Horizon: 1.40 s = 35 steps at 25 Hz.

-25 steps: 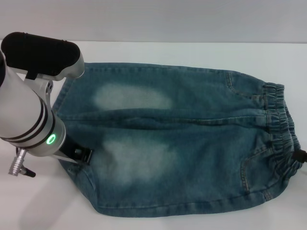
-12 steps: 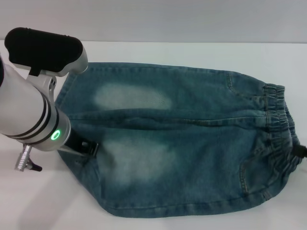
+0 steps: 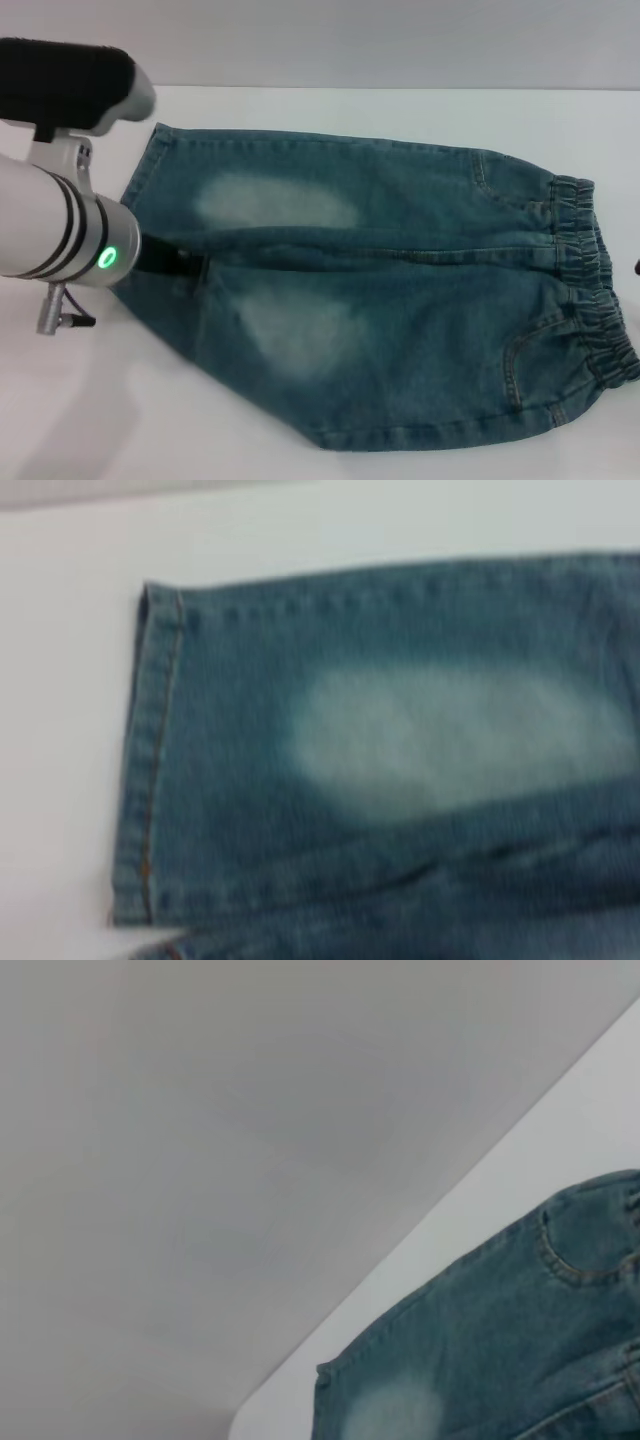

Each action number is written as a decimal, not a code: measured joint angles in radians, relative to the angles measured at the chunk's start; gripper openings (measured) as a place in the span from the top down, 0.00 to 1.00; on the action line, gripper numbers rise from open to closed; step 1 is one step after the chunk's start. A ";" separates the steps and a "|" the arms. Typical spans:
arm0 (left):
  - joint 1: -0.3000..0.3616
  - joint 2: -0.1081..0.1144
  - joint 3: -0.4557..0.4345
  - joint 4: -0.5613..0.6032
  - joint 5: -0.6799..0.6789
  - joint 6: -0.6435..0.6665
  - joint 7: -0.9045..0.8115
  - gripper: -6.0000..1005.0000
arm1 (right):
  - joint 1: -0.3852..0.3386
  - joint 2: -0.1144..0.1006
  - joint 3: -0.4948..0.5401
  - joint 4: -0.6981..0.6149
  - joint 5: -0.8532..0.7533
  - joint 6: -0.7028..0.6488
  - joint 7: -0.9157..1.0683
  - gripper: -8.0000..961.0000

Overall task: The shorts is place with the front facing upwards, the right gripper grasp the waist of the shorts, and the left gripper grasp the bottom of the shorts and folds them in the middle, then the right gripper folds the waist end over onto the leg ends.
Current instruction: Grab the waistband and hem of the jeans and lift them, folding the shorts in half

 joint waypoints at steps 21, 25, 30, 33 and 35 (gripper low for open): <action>0.011 -0.004 -0.023 0.006 -0.014 0.022 0.024 0.97 | -0.106 0.012 0.086 0.036 -0.086 0.002 -0.083 0.86; 0.009 -0.003 -0.032 0.005 -0.012 0.007 0.024 0.97 | -0.101 0.014 0.089 0.076 -0.084 0.009 -0.110 0.68; 0.009 -0.002 -0.045 0.006 -0.006 -0.019 0.023 0.97 | -0.100 0.014 0.097 0.107 -0.085 0.049 -0.146 0.52; 0.008 -0.002 -0.047 0.006 -0.005 -0.023 0.018 0.97 | -0.104 0.011 0.098 0.119 -0.087 0.077 -0.151 0.52; 0.007 -0.002 -0.047 0.006 -0.005 -0.023 0.013 0.97 | -0.105 0.009 0.098 0.121 -0.087 0.078 -0.151 0.52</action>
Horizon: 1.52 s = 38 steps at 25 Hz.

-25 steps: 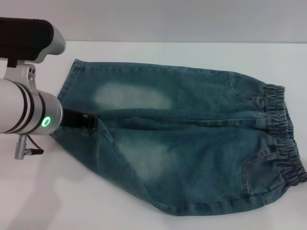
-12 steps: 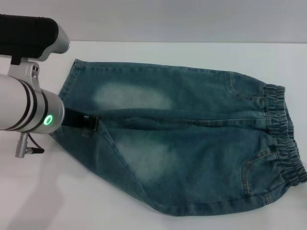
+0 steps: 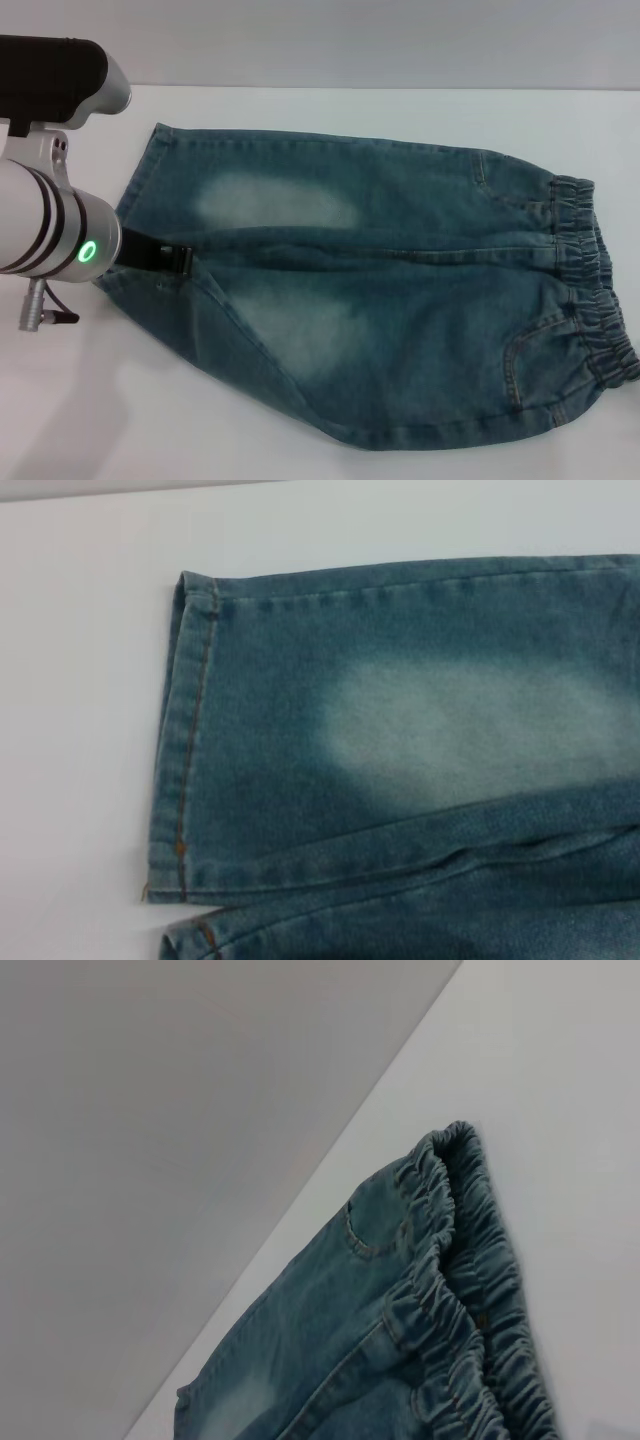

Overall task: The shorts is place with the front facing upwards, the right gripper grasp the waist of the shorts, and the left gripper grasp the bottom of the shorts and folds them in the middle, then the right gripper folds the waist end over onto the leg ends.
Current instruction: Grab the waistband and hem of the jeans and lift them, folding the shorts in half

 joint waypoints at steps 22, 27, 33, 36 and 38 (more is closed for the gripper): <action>-0.008 0.000 -0.001 -0.002 0.002 -0.002 -0.003 0.97 | 0.035 -0.005 -0.009 0.032 -0.037 0.036 0.002 0.52; -0.010 0.000 -0.001 -0.002 0.000 -0.005 -0.003 0.97 | 0.036 -0.005 -0.007 0.036 -0.043 0.047 0.003 0.52; -0.011 0.000 -0.001 -0.002 -0.001 -0.007 -0.003 0.97 | 0.050 -0.005 -0.010 0.043 -0.056 0.057 0.003 0.52; -0.011 0.000 -0.001 -0.002 -0.002 -0.007 -0.003 0.97 | 0.059 -0.006 -0.010 0.059 -0.061 0.063 0.003 0.52; -0.011 0.000 -0.001 -0.001 -0.003 -0.011 -0.001 0.97 | 0.065 -0.007 -0.010 0.067 -0.067 0.067 0.001 0.52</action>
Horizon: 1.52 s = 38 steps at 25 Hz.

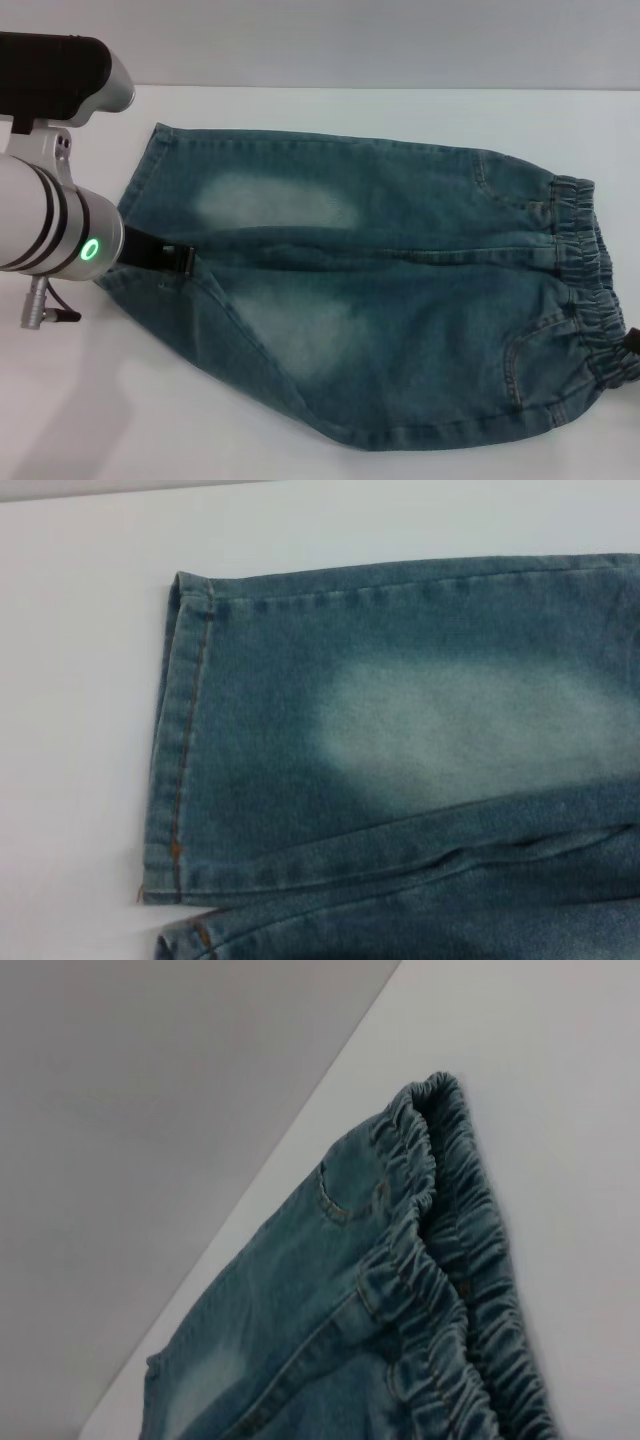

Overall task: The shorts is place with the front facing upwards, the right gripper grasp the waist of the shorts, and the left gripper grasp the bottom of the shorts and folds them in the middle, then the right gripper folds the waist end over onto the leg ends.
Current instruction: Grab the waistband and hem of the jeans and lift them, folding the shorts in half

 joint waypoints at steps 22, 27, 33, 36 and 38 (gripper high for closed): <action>-0.017 0.003 0.000 0.004 0.001 -0.010 0.009 0.97 | 0.033 -0.001 0.000 0.016 -0.069 -0.016 -0.002 0.81; -0.023 0.002 0.000 0.001 0.003 -0.012 0.009 0.97 | 0.035 -0.002 -0.001 0.010 -0.082 -0.020 -0.003 0.90; -0.021 0.001 0.000 0.000 0.002 -0.010 0.009 0.96 | 0.038 -0.005 0.001 0.008 -0.083 -0.027 -0.002 0.99; -0.023 0.000 0.000 0.003 0.003 -0.006 0.009 0.96 | 0.041 -0.009 0.009 0.007 -0.073 -0.050 -0.004 0.99; -0.026 0.000 0.000 0.004 0.003 0.000 0.009 0.96 | 0.041 -0.011 0.011 0.007 -0.051 -0.070 -0.008 0.99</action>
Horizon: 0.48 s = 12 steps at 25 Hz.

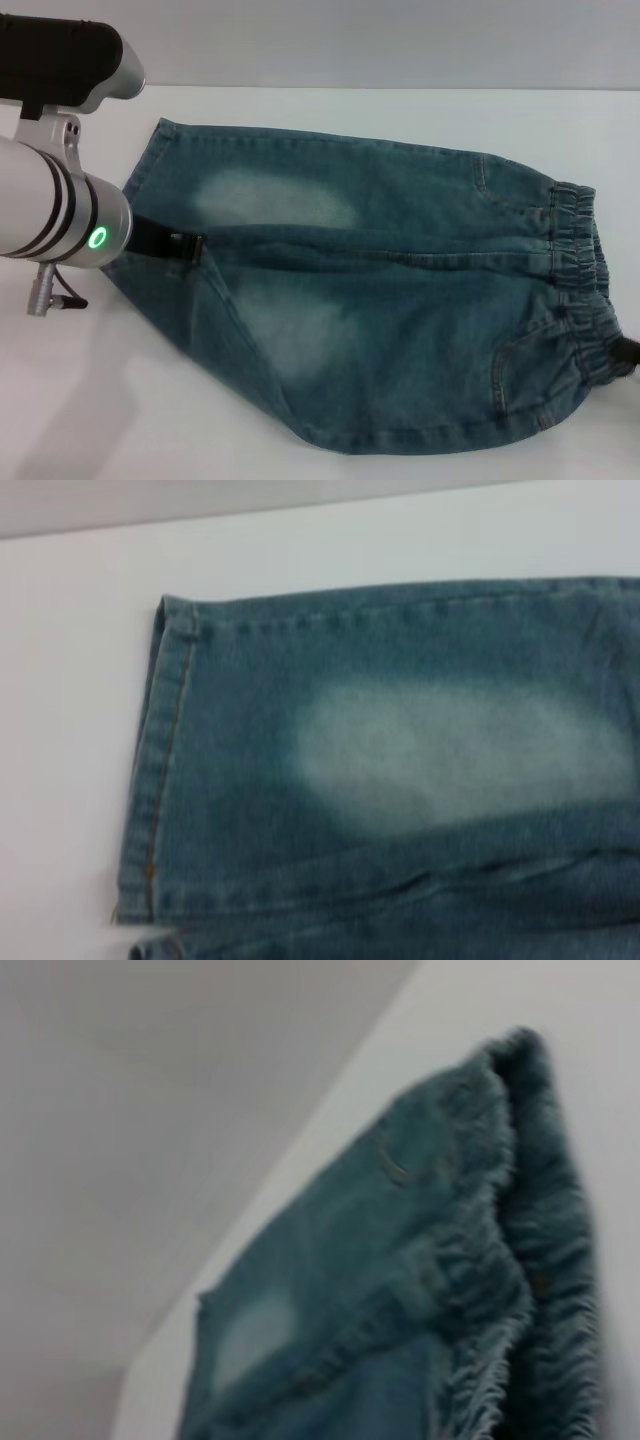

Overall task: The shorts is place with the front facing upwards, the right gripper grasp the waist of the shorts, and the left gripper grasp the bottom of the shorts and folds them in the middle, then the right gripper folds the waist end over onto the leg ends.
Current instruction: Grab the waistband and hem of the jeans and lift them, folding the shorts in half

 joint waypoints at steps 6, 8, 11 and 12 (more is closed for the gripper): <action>0.003 0.002 0.000 0.003 0.003 0.074 0.001 0.95 | 0.000 -0.004 0.002 0.002 0.105 -0.061 -0.012 0.99; 0.020 0.003 -0.001 0.001 0.005 0.126 0.007 0.95 | 0.000 -0.004 0.002 0.003 0.139 -0.069 -0.013 0.99; 0.055 0.003 -0.015 0.000 0.005 0.212 0.016 0.95 | -0.003 -0.004 0.002 0.013 0.221 -0.071 -0.013 0.99; 0.072 0.003 -0.021 -0.001 0.005 0.254 0.017 0.94 | -0.005 -0.004 0.002 0.020 0.251 -0.071 -0.014 0.99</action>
